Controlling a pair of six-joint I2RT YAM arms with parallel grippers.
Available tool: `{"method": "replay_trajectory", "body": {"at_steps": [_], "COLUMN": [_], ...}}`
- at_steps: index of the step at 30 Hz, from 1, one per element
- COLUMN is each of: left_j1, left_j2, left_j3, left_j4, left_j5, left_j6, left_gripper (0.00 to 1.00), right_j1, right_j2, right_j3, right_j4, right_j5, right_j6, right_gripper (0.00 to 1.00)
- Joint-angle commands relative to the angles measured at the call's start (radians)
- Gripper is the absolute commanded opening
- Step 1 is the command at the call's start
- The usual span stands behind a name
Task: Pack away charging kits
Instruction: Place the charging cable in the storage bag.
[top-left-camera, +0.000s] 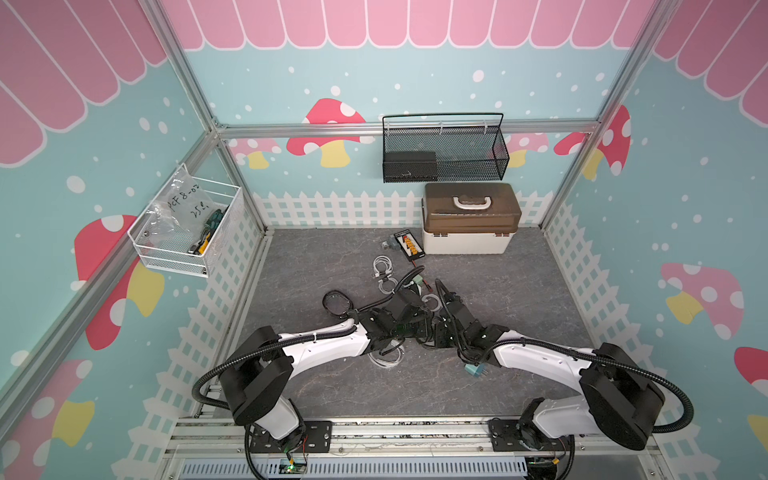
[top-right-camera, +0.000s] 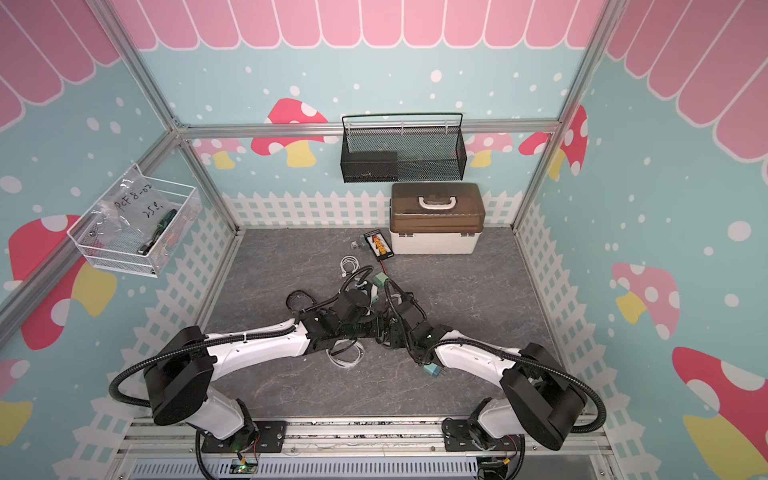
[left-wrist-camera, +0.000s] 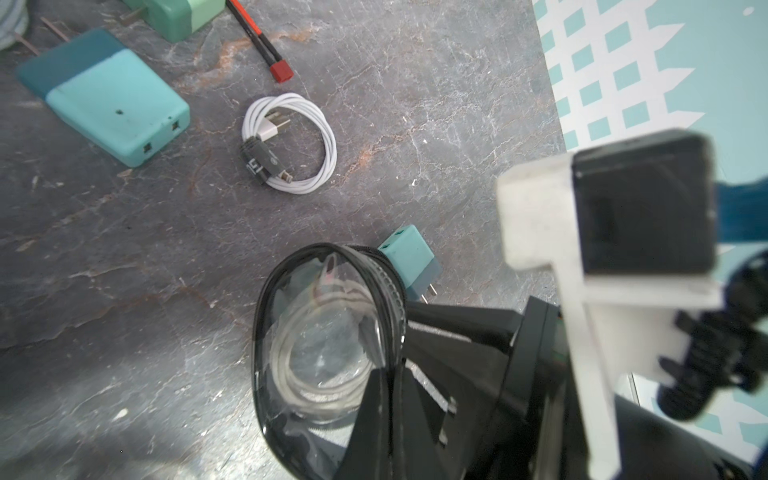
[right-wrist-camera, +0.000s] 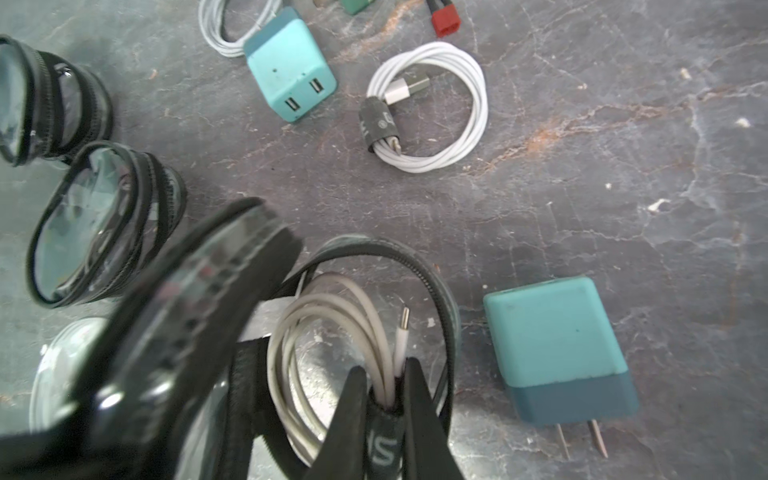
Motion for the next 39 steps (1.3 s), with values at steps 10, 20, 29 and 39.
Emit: {"method": "replay_trajectory", "body": {"at_steps": [10,20,29,39], "left_j1": [0.005,0.007,0.038,0.074], "left_j2": [0.024,0.02,0.045,0.078], "left_j3": [0.031,0.089,0.102,0.117], "left_j4": [-0.079,-0.174,-0.2,-0.197], "left_j5": [-0.098,-0.145,-0.13,-0.089], "left_j6": [-0.041,-0.023,-0.026,-0.021], "left_gripper": [0.0,0.0,0.0,0.0], "right_j1": [-0.029,-0.157,-0.166,-0.113], "right_j2": [-0.095,-0.155,0.019,-0.158], "right_j3": [0.016,-0.055,-0.023,-0.138], "right_j4": [-0.027,-0.059,0.001,0.045], "right_j5": [0.022,0.06,-0.015,-0.018], "right_j6": [-0.003,-0.017,-0.109,-0.12], "right_gripper": [0.41,0.56,0.67,0.71]}}
